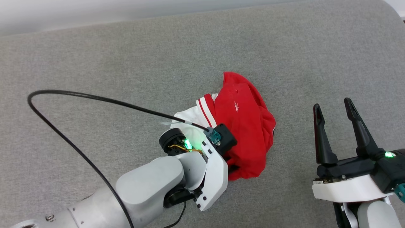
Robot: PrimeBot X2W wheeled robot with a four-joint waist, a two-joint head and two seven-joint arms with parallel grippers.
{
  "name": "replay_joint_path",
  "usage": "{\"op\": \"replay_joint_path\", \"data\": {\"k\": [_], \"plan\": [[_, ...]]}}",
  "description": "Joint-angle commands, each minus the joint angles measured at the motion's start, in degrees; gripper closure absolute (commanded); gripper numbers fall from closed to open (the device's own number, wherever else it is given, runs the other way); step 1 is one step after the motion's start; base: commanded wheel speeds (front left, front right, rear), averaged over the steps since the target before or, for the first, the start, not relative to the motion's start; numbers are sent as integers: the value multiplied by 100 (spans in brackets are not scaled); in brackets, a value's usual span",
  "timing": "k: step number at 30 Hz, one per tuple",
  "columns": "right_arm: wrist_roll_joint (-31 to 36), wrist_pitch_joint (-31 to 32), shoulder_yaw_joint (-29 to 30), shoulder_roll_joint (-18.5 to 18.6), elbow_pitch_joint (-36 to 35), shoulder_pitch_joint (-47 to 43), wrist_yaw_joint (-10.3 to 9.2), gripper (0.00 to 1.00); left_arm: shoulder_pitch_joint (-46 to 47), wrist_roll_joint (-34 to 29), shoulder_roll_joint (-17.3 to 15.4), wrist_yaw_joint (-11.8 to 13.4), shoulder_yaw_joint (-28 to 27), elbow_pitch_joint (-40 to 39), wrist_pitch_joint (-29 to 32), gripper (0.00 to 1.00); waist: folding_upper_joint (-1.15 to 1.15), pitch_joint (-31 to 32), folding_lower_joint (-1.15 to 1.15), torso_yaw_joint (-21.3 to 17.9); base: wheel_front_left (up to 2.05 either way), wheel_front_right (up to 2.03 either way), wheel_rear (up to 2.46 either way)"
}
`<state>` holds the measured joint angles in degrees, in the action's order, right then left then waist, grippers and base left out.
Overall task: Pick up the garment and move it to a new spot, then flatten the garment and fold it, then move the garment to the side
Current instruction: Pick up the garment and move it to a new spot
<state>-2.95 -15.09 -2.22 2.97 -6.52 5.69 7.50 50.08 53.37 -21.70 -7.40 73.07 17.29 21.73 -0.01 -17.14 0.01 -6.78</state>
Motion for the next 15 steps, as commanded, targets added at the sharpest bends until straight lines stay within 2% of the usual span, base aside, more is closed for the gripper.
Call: {"op": "replay_joint_path", "data": {"k": [1,2,5,9,13,15], "plan": [[35,-12,1,-17,23,35,-2,0,-85,-83,52,1,25,104,-176,56,1,65,-1,41,0,0,0],[29,-12,-8,-17,31,29,-2,0,-70,-97,98,1,-11,159,-349,0,1,101,-1,52,0,0,0],[10,-12,-28,-17,68,-47,-2,0,40,-225,186,3,-134,232,-897,0,1,246,-1,79,0,0,0],[-31,-12,-23,-17,90,-179,-2,0,63,-452,300,176,-377,135,-1683,0,1,451,-1,137,0,0,0],[-16,-12,-11,-16,115,-277,-2,0,-32,-645,319,518,-665,-75,-2409,0,1,619,-1,210,0,0,0],[-9,-12,-5,-17,128,-317,-2,0,-30,-888,231,821,-777,-130,-2766,0,1,682,-1,245,0,0,0]]}}
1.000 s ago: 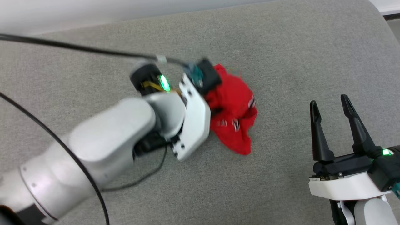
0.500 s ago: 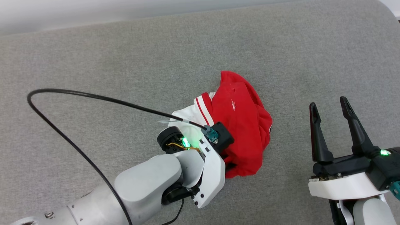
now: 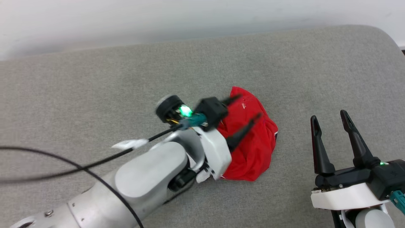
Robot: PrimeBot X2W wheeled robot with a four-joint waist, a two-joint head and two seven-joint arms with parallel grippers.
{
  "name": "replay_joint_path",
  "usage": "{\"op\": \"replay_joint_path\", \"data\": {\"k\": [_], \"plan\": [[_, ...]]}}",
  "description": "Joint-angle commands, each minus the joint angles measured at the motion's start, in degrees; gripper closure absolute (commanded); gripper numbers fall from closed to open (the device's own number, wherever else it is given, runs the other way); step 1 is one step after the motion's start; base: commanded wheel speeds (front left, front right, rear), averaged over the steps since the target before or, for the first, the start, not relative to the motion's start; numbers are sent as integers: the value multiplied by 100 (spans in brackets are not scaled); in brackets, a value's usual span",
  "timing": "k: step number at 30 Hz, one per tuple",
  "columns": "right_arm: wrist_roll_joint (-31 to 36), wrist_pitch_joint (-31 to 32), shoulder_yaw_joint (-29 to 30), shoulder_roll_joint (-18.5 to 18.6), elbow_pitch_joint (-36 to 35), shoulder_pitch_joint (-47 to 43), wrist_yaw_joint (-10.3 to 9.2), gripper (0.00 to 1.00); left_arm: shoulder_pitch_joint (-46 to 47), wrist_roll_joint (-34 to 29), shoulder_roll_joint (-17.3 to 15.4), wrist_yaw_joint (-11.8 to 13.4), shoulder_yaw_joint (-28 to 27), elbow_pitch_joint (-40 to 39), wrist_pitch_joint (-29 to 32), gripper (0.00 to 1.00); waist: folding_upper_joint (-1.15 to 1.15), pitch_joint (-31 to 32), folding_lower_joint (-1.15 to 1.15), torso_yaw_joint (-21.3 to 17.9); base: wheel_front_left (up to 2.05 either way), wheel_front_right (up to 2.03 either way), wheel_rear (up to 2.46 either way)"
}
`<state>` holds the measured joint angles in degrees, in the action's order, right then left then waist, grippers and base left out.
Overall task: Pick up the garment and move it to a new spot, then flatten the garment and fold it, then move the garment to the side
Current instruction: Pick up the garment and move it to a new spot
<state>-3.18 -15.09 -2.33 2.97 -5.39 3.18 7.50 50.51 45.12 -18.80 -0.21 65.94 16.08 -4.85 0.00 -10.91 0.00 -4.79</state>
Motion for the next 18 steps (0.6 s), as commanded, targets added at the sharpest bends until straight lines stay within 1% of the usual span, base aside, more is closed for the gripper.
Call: {"op": "replay_joint_path", "data": {"k": [1,3,5,7,11,16,18], "plan": [[16,-12,8,-17,24,-80,-2,0,-122,-135,-82,278,-143,-36,-298,0,0,87,0,57,0,0,0],[24,-12,26,-16,34,-99,-2,0,-220,-284,-140,623,-299,-70,-633,0,0,140,0,83,0,0,0],[26,-12,47,-17,39,-98,-2,0,-332,-465,-239,965,-445,-82,-838,0,0,181,0,107,0,0,0],[14,-12,75,-17,37,-112,-2,0,-489,-624,-342,1223,-569,-133,-954,0,0,208,0,129,0,0,0],[-15,-12,133,-16,39,-142,-2,0,-919,-891,-536,1779,-1043,-346,-1036,0,0,237,0,165,0,0,0],[-50,-12,188,-16,29,-147,-2,0,-1761,-1403,-693,2382,-1989,-906,-1039,0,0,234,0,198,0,0,0],[-84,-12,199,-16,44,-151,-2,0,-2139,-1602,-692,2535,-2403,-1106,-1040,0,0,244,0,202,0,0,0]]}}
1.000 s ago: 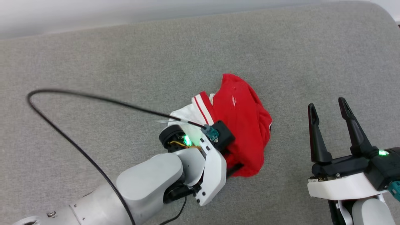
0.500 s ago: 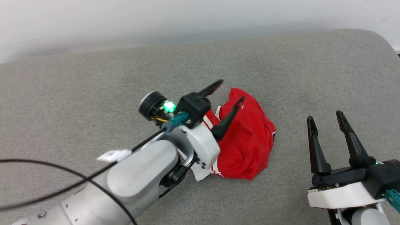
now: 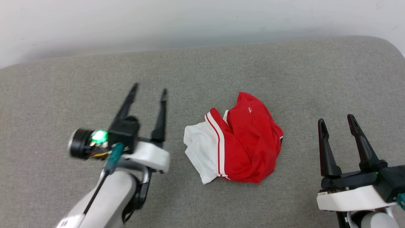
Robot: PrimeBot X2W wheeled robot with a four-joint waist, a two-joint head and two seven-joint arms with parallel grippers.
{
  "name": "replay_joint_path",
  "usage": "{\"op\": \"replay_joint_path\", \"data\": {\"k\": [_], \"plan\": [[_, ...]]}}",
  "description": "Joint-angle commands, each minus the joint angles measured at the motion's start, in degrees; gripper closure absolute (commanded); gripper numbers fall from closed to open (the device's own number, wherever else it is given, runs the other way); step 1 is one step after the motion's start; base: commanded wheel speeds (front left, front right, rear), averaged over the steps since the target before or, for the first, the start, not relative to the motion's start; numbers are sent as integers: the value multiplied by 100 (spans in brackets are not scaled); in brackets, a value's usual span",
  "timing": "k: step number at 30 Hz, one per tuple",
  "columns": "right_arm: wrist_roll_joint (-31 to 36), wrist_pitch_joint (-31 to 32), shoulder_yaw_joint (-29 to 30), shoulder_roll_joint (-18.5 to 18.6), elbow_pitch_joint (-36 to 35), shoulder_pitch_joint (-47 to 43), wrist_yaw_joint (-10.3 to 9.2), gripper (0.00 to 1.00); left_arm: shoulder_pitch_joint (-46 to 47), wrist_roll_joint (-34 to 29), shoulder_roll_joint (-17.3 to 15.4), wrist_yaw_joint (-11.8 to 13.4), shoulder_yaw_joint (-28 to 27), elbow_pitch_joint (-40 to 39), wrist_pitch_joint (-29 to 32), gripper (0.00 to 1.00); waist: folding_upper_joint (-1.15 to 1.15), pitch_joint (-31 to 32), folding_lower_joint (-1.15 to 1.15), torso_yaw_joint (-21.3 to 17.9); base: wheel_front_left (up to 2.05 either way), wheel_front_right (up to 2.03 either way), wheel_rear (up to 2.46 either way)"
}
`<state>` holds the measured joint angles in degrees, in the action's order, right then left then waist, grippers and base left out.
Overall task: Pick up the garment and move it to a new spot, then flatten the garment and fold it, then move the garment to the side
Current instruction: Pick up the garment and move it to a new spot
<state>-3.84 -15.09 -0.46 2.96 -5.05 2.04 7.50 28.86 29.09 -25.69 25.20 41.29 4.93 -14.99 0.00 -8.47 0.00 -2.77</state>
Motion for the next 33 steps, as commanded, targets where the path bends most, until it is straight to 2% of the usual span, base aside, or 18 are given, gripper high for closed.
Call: {"op": "replay_joint_path", "data": {"k": [1,4,8,15,22,33], "plan": [[-23,-12,23,-15,21,-46,-2,0,-189,-91,8,54,-152,-72,-26,0,0,12,0,2,0,0,0],[-80,-12,48,-15,42,-91,-2,0,-816,-335,78,146,-749,-272,-26,0,0,64,0,14,0,0,0],[-197,-12,91,-15,98,-156,-2,0,-1548,-599,300,78,-1447,-412,-21,0,0,165,0,44,0,0,0],[-341,-12,97,-15,250,-370,-2,0,-2529,-1039,846,-357,-2393,-449,-22,0,0,357,0,115,0,0,0],[-428,-12,61,-14,385,-604,-2,0,-3060,-1504,1346,-859,-2936,-268,-21,0,0,508,0,199,0,0,0],[-508,-12,-9,-14,542,-866,-2,0,-3422,-2101,1862,-1289,-3442,-192,-23,0,0,727,0,203,0,0,0]]}}
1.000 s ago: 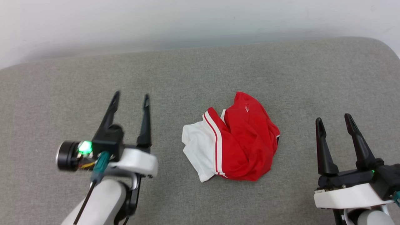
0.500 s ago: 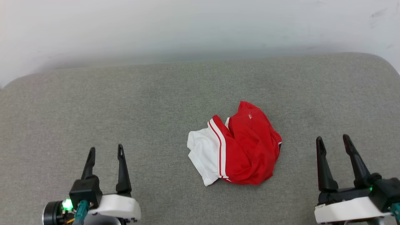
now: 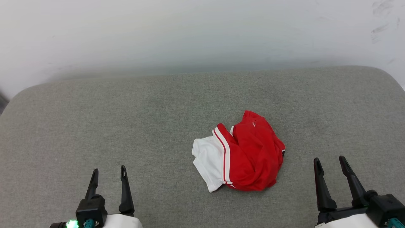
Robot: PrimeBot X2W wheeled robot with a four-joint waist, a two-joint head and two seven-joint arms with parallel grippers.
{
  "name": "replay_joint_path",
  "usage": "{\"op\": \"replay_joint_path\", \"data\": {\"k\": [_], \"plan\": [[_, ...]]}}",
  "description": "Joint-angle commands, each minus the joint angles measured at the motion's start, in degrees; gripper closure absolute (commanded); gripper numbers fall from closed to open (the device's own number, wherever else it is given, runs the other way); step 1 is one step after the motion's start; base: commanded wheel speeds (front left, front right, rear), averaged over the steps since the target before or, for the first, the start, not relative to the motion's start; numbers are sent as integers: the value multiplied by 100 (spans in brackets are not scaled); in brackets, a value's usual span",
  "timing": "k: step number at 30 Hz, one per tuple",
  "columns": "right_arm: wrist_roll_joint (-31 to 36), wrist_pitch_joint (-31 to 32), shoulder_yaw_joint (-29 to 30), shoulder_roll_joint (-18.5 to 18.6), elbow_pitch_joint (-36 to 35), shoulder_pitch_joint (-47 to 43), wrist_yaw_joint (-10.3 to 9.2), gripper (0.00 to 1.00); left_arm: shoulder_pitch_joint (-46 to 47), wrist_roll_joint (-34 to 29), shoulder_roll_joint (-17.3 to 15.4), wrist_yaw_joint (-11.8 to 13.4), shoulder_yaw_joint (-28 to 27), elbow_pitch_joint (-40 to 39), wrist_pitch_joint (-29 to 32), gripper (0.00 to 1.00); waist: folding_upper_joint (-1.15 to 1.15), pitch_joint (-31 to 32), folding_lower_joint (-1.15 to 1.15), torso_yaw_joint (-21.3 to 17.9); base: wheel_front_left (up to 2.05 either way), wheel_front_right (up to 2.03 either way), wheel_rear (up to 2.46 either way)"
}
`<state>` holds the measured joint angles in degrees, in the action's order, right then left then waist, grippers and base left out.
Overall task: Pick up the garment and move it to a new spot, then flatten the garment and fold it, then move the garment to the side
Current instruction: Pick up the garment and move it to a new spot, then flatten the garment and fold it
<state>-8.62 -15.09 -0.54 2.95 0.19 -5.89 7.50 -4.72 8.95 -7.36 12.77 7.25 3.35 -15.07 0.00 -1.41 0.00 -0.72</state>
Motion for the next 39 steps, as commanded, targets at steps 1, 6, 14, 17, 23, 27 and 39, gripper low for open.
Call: {"op": "replay_joint_path", "data": {"k": [1,6,14,17,23,27,39], "plan": [[-36,-12,-5,-13,20,-93,-2,0,-92,-124,60,-73,-70,-53,-15,0,0,31,0,-4,0,0,0],[-60,-12,-2,-13,32,-143,-2,0,-190,-287,175,-184,-201,-125,-15,0,0,67,0,-20,0,0,0],[-46,-12,68,-13,-42,-65,-2,0,46,-475,280,-516,-385,-70,-15,0,0,53,0,3,0,0,0],[-14,-12,75,-13,-93,-4,-2,0,402,-536,138,-720,-394,-24,-15,0,0,4,0,7,0,0,0],[47,-12,107,-13,-213,137,-2,0,1400,-418,-99,-1256,-370,93,-14,0,0,-228,0,-38,0,0,0],[74,-12,146,-13,-314,291,-2,0,2635,-367,-381,-1674,-198,346,316,0,0,-527,0,-88,0,0,0],[97,-12,138,-13,-409,539,-2,0,4585,383,-940,-2012,1134,493,2483,0,0,-919,0,-186,0,0,0]]}}
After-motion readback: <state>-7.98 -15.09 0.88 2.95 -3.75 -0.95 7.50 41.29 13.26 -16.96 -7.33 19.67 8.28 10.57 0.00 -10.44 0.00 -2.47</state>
